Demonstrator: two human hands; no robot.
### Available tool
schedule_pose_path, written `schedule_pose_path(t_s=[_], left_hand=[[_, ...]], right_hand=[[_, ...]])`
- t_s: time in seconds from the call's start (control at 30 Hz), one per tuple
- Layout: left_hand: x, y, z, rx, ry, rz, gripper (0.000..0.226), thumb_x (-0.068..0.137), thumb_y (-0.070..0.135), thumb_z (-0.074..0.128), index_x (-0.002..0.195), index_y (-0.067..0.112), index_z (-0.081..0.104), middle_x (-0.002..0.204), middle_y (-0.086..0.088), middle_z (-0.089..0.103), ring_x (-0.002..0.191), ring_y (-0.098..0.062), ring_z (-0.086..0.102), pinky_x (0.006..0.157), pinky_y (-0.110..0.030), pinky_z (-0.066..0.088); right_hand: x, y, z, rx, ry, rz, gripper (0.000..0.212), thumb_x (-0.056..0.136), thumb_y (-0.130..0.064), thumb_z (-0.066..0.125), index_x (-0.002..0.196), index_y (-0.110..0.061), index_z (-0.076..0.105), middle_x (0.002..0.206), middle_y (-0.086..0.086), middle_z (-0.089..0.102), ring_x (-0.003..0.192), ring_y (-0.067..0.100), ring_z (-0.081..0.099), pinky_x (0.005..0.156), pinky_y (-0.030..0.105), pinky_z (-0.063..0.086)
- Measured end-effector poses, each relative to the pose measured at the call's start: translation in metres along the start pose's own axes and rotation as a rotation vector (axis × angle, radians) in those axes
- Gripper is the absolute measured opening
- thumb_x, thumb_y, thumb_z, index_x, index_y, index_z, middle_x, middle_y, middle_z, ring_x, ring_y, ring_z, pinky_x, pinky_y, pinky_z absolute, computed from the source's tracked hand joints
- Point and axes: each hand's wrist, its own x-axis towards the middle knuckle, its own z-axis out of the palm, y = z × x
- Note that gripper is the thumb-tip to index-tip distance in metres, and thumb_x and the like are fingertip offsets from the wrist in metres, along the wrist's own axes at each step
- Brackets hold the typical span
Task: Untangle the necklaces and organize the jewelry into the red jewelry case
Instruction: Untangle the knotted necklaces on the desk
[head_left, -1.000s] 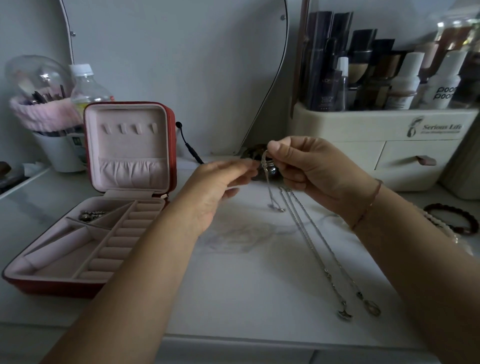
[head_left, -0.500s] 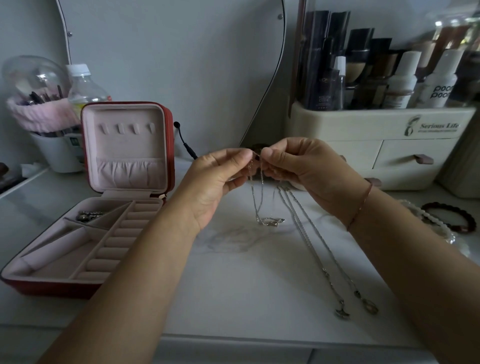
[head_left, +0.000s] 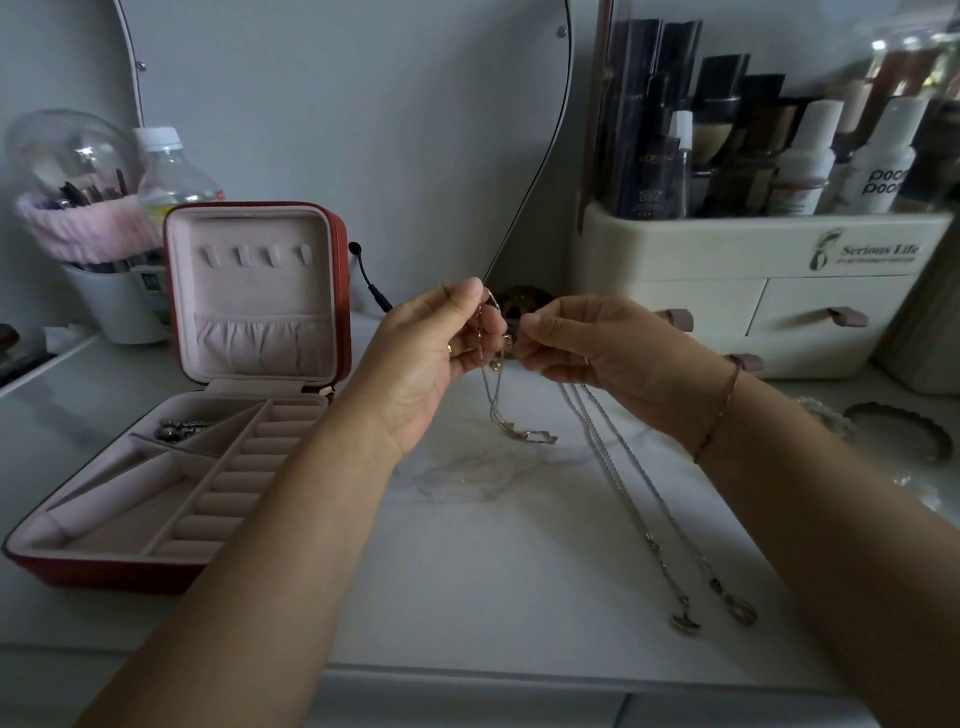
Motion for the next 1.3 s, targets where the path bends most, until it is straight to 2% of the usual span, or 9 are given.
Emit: schedule_pose_path(t_s=[0.13,0.27,0.47,0.6,0.73,0.83,0.97,1.07,1.3], left_hand=[[-0.0009,0.0006,-0.0002,0.071,-0.026,0.024,0.021,0.096,0.024,0.049,0.08,0.016,0.06,0.068,0.006,0.065,0.063,-0.007,0.057,0.062,-0.02,0.043],[-0.0013,-0.0003,0.0,0.067,-0.023,0.035,0.018,0.094,0.022,0.053,0.08,0.015,0.063,0.07,0.003,0.067,0.052,-0.006,0.047,0.054,-0.016,0.039],[-0.0026,0.0008,-0.0013,0.093,-0.067,0.035,0.016,0.081,0.03,0.059,0.078,0.015,0.063,0.074,0.002,0.06,0.037,-0.003,0.031,0.042,-0.016,0.021],[-0.0033,0.0015,-0.0014,0.098,-0.049,0.009,0.017,0.08,0.031,0.061,0.075,0.015,0.064,0.07,0.004,0.058,0.035,-0.003,0.03,0.041,-0.017,0.018],[-0.0007,0.0005,-0.003,0.146,0.059,-0.039,0.021,0.089,0.028,0.061,0.07,0.017,0.061,0.058,0.005,0.054,0.035,-0.004,0.03,0.038,-0.017,0.016],[0.0008,-0.0023,-0.0046,0.177,0.115,-0.097,0.02,0.089,0.029,0.063,0.071,0.02,0.062,0.051,0.006,0.052,0.045,-0.007,0.041,0.044,-0.018,0.029],[0.0004,-0.0048,-0.005,0.261,-0.029,-0.134,0.034,0.08,0.042,0.062,0.078,0.008,0.058,0.05,0.009,0.049,0.058,-0.006,0.048,0.069,-0.025,0.038],[-0.0011,-0.0042,-0.0044,0.309,-0.108,-0.121,0.045,0.071,0.048,0.063,0.082,0.004,0.056,0.053,0.011,0.051,0.064,-0.004,0.05,0.077,-0.027,0.039],[-0.001,-0.0016,-0.0042,0.155,-0.103,-0.141,0.021,0.073,0.042,0.063,0.063,0.024,0.057,0.066,0.007,0.059,0.068,-0.006,0.057,0.081,-0.031,0.041]], right_hand=[[-0.003,-0.0018,0.003,-0.023,-0.023,-0.038,0.006,0.087,-0.021,0.062,0.085,-0.016,0.063,0.082,0.002,0.066,0.075,0.009,0.058,0.071,0.02,0.048],[-0.0027,-0.0022,0.0042,-0.119,-0.02,-0.13,0.013,0.082,-0.013,0.07,0.093,-0.016,0.065,0.088,0.007,0.065,0.072,0.011,0.052,0.062,0.023,0.04],[-0.0025,-0.0018,0.0031,-0.122,-0.06,-0.112,0.01,0.089,-0.02,0.061,0.096,-0.019,0.069,0.079,-0.004,0.065,0.07,0.005,0.05,0.067,0.022,0.039],[-0.0036,-0.0014,0.0052,-0.159,-0.083,-0.102,0.008,0.083,-0.022,0.066,0.089,-0.017,0.07,0.091,0.005,0.07,0.083,0.013,0.055,0.075,0.028,0.042],[-0.0031,-0.0023,0.0023,0.055,-0.061,-0.101,0.015,0.073,-0.023,0.067,0.082,-0.011,0.063,0.083,0.008,0.065,0.085,0.022,0.055,0.088,0.035,0.045],[-0.0025,-0.003,-0.0012,0.252,-0.049,-0.1,0.018,0.07,-0.023,0.064,0.082,-0.009,0.059,0.078,0.006,0.064,0.077,0.017,0.06,0.091,0.034,0.047],[-0.0015,-0.0024,-0.0013,0.401,-0.059,-0.118,0.011,0.08,-0.018,0.06,0.083,-0.008,0.058,0.077,0.007,0.065,0.069,0.014,0.062,0.075,0.025,0.053],[-0.0019,-0.0036,-0.0018,0.422,-0.063,-0.133,0.01,0.088,-0.016,0.055,0.085,-0.006,0.058,0.08,0.009,0.066,0.072,0.014,0.062,0.077,0.025,0.054],[-0.0024,-0.0061,-0.0014,0.462,-0.043,-0.11,0.017,0.096,-0.017,0.046,0.09,-0.006,0.056,0.071,0.008,0.067,0.075,0.019,0.066,0.087,0.033,0.053]])
